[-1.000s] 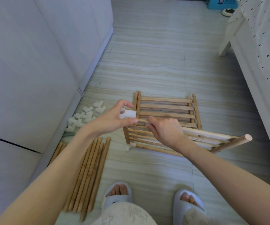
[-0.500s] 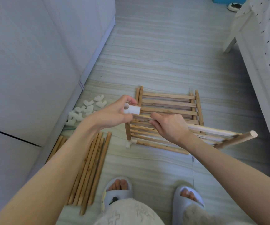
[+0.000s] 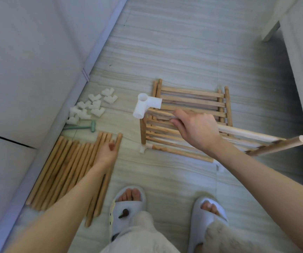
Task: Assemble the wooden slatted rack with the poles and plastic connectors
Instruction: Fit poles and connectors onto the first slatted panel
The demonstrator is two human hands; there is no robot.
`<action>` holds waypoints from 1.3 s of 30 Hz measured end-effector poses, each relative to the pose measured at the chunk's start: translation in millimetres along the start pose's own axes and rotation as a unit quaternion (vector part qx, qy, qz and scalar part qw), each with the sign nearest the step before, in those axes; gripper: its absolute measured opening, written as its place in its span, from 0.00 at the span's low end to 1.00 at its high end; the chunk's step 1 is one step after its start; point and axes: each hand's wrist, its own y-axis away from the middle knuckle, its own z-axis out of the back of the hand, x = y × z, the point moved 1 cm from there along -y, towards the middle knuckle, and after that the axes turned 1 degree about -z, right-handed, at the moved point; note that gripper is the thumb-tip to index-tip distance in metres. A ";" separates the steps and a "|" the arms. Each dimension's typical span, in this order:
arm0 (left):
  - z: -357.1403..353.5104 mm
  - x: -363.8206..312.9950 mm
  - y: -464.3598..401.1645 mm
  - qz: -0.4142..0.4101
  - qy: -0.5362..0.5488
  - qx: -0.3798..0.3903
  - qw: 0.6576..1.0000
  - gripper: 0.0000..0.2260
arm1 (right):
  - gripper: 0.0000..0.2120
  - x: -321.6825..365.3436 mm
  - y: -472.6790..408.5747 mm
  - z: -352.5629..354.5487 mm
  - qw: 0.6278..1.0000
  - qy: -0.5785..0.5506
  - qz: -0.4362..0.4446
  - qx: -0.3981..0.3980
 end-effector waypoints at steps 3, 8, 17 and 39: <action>-15.0 40.8 -14.5 -0.002 -0.225 0.024 0.974 0.12 | 0.14 -1.1 1.4 -2.2 1.000 0.002 -0.001 0.006; -34.2 48.5 -15.6 -0.041 -0.393 0.017 0.918 0.11 | 0.13 0.0 1.1 -3.1 1.000 0.010 -0.006 0.019; -12.3 12.4 -5.8 -0.134 -0.138 -0.036 0.981 0.12 | 0.13 0.8 -1.7 -2.8 1.000 -0.004 -0.005 0.024; 24.1 -187.0 122.2 -0.315 0.255 0.054 0.912 0.05 | 0.20 1.3 -21.5 67.4 0.769 -0.518 -0.314 0.201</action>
